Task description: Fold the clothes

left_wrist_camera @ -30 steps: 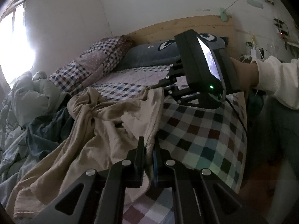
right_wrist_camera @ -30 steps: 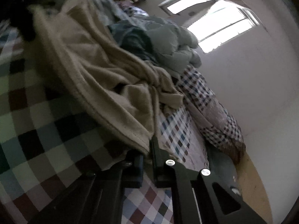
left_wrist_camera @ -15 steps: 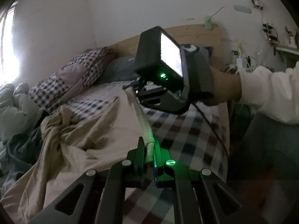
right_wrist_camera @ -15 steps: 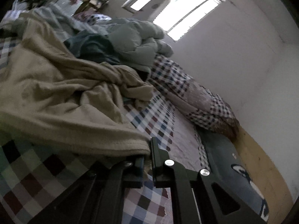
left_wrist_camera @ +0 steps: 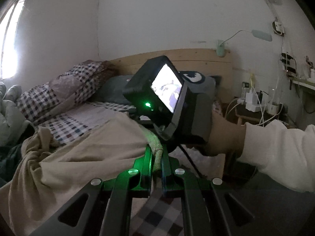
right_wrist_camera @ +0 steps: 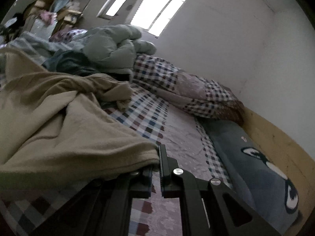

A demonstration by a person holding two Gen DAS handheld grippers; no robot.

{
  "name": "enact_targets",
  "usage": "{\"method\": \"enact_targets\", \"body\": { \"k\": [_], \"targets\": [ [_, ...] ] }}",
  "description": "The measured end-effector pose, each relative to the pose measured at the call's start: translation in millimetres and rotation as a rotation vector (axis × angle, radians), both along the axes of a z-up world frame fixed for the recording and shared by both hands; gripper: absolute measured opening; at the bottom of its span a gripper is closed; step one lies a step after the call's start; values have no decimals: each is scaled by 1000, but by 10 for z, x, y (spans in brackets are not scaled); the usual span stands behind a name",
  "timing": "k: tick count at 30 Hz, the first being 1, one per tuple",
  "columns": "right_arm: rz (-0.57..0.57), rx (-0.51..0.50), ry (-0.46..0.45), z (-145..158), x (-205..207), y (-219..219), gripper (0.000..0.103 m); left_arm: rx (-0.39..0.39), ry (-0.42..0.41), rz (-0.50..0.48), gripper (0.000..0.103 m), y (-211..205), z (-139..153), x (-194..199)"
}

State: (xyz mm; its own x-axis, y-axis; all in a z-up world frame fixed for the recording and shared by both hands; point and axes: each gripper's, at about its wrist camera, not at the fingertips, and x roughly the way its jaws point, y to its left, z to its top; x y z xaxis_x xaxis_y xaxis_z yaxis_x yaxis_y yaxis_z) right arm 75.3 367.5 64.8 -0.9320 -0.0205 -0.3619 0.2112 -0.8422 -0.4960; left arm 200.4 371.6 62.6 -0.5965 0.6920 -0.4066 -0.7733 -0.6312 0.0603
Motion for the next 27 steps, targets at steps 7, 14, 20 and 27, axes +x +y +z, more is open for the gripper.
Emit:
{"method": "enact_targets", "body": {
  "k": [7, 14, 20, 27],
  "targets": [
    [-46, -65, -76, -143, -156, 314, 4, -31, -16, 29, 6, 399, -126, -117],
    [-68, -105, -139, -300, -294, 466, 4, -95, -2, 99, 29, 441, -257, -201],
    [-53, -111, -159, -337, -339, 430, 4, -120, 9, 100, 71, 23, -243, -16],
    [-51, -120, -186, -385, -373, 453, 4, -238, 193, 247, 78, -639, -202, 236]
  ]
}}
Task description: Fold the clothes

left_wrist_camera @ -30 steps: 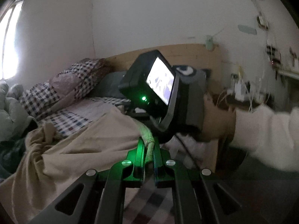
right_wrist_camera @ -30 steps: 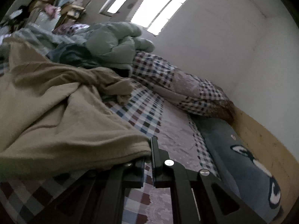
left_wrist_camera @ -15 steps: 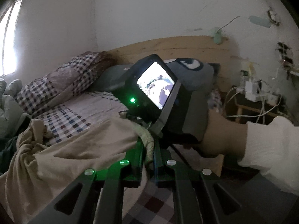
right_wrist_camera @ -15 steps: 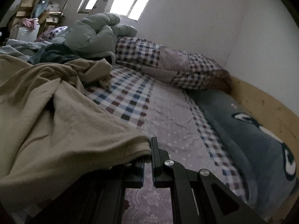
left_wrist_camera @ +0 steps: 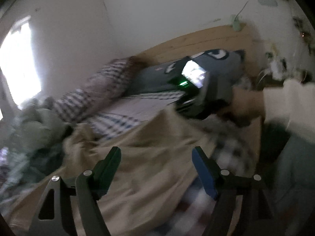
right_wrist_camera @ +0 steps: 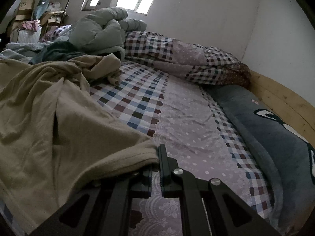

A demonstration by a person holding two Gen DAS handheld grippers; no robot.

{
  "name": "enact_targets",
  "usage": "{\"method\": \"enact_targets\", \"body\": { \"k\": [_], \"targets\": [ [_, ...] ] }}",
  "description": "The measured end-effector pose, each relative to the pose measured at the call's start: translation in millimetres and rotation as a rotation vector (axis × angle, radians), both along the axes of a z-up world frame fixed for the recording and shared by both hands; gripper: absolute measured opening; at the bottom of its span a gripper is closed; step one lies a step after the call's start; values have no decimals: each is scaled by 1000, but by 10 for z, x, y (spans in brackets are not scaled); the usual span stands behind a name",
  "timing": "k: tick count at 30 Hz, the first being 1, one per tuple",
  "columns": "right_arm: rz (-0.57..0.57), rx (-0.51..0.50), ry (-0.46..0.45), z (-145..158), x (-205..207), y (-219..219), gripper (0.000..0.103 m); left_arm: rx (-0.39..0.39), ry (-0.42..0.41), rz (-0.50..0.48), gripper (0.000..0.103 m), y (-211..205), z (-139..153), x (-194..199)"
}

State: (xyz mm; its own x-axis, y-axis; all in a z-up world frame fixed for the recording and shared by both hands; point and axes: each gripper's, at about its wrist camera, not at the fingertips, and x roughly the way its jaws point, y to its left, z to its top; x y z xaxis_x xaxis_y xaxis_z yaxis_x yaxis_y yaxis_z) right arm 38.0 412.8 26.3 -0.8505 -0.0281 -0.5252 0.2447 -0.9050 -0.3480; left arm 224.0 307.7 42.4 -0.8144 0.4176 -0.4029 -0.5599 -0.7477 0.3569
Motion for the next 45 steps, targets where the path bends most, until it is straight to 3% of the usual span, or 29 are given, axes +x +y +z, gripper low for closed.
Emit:
{"method": "enact_targets", "body": {
  "k": [3, 8, 16, 21, 34, 45],
  "targets": [
    [1, -11, -7, -2, -5, 13, 4, -74, 55, 78, 78, -277, -18, 11],
    [3, -18, -12, 1, -15, 12, 4, -265, 130, 245, 78, -794, -182, -68],
    [5, -21, -19, -6, -49, -16, 4, -471, 103, 385, 78, -1381, -524, -230],
    [6, -34, -18, 12, -81, -55, 4, -559, 54, 375, 78, -1524, -766, -286],
    [16, -18, -16, 7, -145, -196, 4, -570, 86, 318, 78, -1466, -845, -474],
    [17, -17, -15, 2, -145, -227, 4, -626, 237, 307, 78, -1335, -902, -526]
  ]
}}
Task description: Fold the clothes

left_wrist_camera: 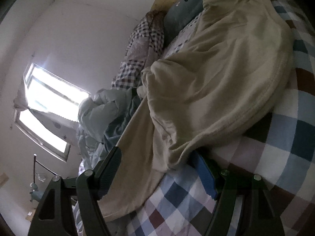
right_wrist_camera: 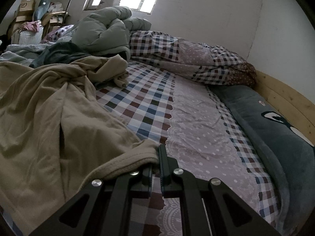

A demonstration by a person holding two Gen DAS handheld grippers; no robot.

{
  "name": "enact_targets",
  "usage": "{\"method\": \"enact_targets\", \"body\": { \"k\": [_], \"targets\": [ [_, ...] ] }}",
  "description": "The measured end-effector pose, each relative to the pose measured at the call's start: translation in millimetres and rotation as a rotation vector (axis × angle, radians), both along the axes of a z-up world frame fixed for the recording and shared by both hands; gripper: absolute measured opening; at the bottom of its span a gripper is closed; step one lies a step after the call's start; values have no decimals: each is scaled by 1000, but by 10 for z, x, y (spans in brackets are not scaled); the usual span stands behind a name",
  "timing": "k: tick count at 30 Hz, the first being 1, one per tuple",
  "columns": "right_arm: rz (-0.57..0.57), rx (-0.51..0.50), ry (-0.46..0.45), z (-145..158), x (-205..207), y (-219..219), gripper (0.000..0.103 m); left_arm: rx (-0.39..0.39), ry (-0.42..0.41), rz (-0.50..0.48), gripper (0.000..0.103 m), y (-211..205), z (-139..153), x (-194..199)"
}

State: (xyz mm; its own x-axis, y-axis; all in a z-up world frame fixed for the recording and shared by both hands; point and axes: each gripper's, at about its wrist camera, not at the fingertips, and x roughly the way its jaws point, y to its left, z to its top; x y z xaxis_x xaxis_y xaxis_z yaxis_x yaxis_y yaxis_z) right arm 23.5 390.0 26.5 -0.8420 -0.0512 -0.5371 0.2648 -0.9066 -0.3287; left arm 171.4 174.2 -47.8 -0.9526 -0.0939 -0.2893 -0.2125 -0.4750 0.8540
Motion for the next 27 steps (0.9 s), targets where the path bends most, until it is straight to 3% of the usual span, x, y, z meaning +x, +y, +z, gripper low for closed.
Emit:
{"method": "enact_targets", "body": {
  "k": [4, 10, 17, 22, 24, 26, 27],
  "targets": [
    [-2, -2, 1, 4, -13, 3, 4, -28, 112, 60, 78, -38, 55, -3],
    [1, -1, 2, 8, -22, -10, 4, 31, 238, 63, 78, -65, 207, 159],
    [1, 1, 1, 7, -25, -14, 4, -32, 96, 50, 77, -89, -85, 93],
    [5, 3, 0, -1, -26, -32, 4, -17, 80, 54, 76, -87, -74, 33],
    [7, 4, 0, -4, -28, -41, 4, -31, 88, 56, 65, -88, -85, -7],
    [9, 5, -1, -8, -28, -47, 4, -53, 88, 66, 38, -95, -116, -56],
    [9, 6, -1, -7, -28, -46, 4, -58, 81, 68, 37, -98, -131, -75]
  ]
}}
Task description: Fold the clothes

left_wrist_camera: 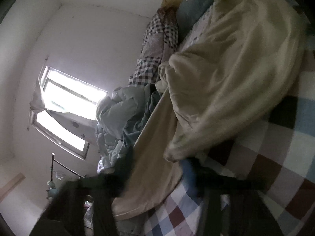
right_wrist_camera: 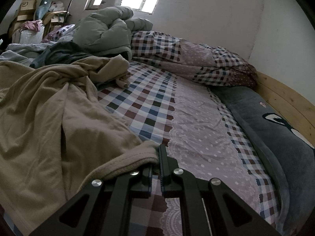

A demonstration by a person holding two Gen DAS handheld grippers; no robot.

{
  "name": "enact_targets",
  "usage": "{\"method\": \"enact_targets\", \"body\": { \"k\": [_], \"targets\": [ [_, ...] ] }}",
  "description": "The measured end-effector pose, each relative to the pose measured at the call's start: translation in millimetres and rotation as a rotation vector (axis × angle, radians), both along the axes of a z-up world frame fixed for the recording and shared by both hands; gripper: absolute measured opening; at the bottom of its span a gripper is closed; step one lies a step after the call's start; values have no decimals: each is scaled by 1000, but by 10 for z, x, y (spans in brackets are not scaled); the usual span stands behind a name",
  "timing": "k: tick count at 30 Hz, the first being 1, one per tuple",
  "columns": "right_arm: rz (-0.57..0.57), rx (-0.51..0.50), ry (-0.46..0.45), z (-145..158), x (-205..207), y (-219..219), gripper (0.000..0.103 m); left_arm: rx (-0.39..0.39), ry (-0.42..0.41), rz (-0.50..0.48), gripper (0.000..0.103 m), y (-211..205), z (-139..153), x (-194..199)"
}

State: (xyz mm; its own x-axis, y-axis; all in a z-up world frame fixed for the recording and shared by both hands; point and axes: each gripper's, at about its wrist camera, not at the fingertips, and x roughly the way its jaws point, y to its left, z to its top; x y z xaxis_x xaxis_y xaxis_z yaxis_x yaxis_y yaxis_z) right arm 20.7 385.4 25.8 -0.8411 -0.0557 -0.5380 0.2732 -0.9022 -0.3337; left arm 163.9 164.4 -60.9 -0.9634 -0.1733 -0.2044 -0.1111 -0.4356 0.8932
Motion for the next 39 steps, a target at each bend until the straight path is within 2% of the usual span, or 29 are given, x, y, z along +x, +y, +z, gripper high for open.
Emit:
{"method": "enact_targets", "body": {
  "k": [13, 15, 17, 21, 24, 30, 39],
  "targets": [
    [1, -7, 0, 9, 9, 9, 4, -64, 36, -69, 34, 34, -117, -33],
    [1, -8, 1, 10, 11, 9, 4, -64, 21, -81, 26, 38, -140, -37],
    [3, -9, 1, 10, 12, 9, 4, -65, -2, -92, 12, 46, -166, -38],
    [5, -9, 3, 8, 26, 12, 4, -41, -13, -99, 6, 67, -156, -47],
    [8, -9, 7, 21, 42, 8, 4, 31, 2, -84, 5, 48, -8, -52],
    [-3, -18, 52, 155, 126, 21, 4, 237, 6, -44, 5, -85, 386, -67],
    [-2, -73, 134, 518, 369, 32, 4, 569, 17, 54, 4, -587, 980, -44]
  ]
}}
